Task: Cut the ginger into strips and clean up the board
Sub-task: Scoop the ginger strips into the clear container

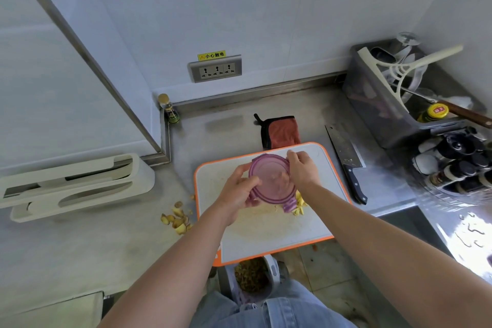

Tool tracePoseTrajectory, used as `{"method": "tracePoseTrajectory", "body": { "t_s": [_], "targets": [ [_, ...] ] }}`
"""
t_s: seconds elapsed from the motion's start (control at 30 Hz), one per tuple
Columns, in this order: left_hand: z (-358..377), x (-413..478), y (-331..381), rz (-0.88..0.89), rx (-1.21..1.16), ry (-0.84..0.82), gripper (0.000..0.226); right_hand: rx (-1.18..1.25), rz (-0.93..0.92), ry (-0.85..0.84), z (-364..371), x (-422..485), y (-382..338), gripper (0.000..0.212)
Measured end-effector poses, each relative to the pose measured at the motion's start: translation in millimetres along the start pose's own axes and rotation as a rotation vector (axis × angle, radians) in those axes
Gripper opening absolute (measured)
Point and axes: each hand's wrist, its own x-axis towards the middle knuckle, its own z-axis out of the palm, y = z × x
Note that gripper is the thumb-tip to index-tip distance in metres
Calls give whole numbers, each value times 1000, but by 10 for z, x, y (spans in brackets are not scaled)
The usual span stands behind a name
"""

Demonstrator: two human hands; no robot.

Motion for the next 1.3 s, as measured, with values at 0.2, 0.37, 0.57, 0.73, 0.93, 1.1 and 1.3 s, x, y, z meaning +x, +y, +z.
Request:
{"method": "tracePoseTrajectory", "body": {
  "t_s": [0.2,0.37,0.57,0.73,0.93,1.1,1.3],
  "targets": [
    [-1,25,8,43,-92,51,34,-16,15,69,-2,11,2,40],
    [68,21,2,-138,-122,-78,71,213,146,218,40,-25,-16,35],
    [79,43,16,-35,-160,19,37,141,120,160,65,-5,-8,32],
    [-10,25,62,1,89,37,10,14,23,11,3,54,-57,26],
    [-21,-31,61,-64,148,-27,9,-57,-29,-182,24,-4,-79,38],
    [-23,-19,48,-93,131,-34,11,-31,-9,-138,41,4,-28,37],
    [-38,39,28,-58,78,54,16,-135,-149,-31,49,-10,16,22]
  ]
}}
